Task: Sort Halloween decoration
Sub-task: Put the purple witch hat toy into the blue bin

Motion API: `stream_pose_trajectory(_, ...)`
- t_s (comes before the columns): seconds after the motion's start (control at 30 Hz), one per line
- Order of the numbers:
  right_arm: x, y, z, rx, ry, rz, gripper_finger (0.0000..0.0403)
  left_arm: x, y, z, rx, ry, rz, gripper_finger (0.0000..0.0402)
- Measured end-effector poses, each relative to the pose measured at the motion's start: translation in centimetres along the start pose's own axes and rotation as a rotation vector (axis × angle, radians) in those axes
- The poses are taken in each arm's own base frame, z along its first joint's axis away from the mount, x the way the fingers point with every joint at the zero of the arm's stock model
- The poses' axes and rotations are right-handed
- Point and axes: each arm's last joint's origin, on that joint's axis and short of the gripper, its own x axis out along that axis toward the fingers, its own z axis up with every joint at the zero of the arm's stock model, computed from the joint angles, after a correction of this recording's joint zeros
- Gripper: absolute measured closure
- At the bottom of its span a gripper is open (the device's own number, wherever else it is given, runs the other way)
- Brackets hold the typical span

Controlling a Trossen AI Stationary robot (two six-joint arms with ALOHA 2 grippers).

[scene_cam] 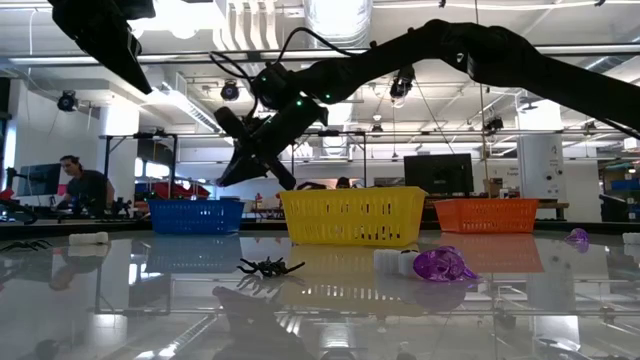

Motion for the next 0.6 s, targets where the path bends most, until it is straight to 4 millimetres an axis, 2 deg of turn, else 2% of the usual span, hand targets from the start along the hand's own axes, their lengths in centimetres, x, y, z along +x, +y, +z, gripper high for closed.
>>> stream_pose_trajectory(0.27,0.0,0.1,0.2,-0.029,-0.021,0.011,0.0390,0.0,0.0,0.0,-0.023,-0.001,0.000,0.0320)
stream_pose_trajectory(0.5,-0.1,0.6,1.3,-0.084,-0.146,0.029,0.0390,-0.1,0.0,0.1,-0.025,-0.005,-0.002,0.0320)
stream_pose_trajectory(0.6,-0.2,0.7,1.3,-0.122,-0.141,0.033,0.0390,-0.3,0.1,0.2,-0.027,-0.013,-0.003,0.0320)
